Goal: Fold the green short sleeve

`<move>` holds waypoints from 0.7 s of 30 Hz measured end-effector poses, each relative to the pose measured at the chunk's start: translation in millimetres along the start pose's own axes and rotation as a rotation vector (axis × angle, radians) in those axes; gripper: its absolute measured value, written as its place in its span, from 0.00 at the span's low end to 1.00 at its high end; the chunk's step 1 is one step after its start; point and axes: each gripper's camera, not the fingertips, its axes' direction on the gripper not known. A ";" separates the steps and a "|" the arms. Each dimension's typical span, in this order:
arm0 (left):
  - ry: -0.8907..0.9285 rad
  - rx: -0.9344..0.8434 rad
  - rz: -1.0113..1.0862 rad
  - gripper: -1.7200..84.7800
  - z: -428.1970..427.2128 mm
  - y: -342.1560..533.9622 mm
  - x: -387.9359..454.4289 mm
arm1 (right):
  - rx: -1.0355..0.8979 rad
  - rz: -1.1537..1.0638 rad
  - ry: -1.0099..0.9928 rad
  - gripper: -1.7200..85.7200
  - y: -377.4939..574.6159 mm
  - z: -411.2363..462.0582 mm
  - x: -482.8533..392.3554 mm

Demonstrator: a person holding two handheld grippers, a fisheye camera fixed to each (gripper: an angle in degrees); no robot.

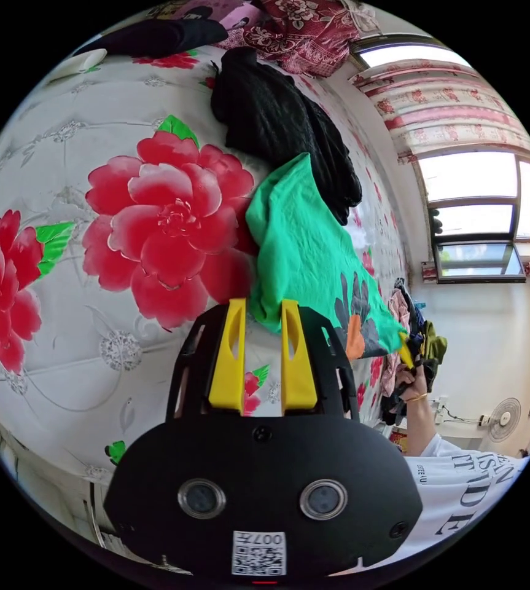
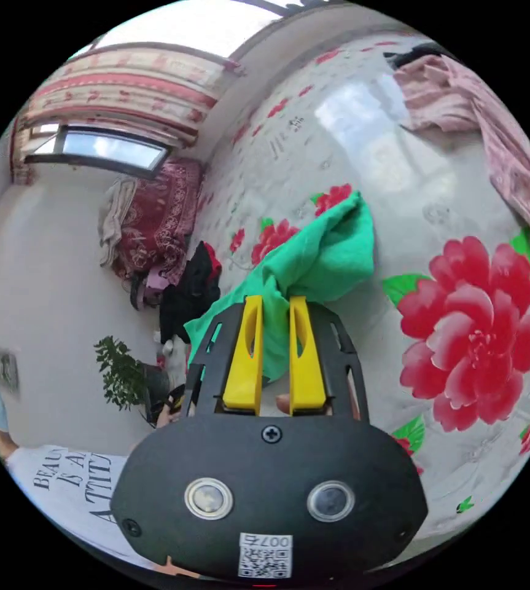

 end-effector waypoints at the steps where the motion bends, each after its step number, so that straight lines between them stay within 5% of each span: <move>1: 0.010 0.003 -0.002 0.12 -2.7 2.3 -2.4 | -0.017 -0.166 0.023 0.13 -6.5 7.4 -49.5; 5: 0.079 0.023 -0.020 0.14 -20.2 22.5 -25.8 | -0.144 -0.692 0.012 0.13 32.0 69.3 -207.7; 9: 0.174 0.060 -0.052 0.15 -35.9 38.4 -50.3 | -0.336 -0.861 -0.071 0.13 98.7 156.6 -262.6; 13: 0.246 0.088 -0.049 0.16 -42.6 42.2 -59.8 | -0.514 -0.778 0.008 0.14 127.3 228.1 -232.3; 21: 0.328 0.033 -0.008 0.16 -10.6 13.4 -43.8 | -0.417 -0.212 0.052 0.15 62.2 233.2 -89.7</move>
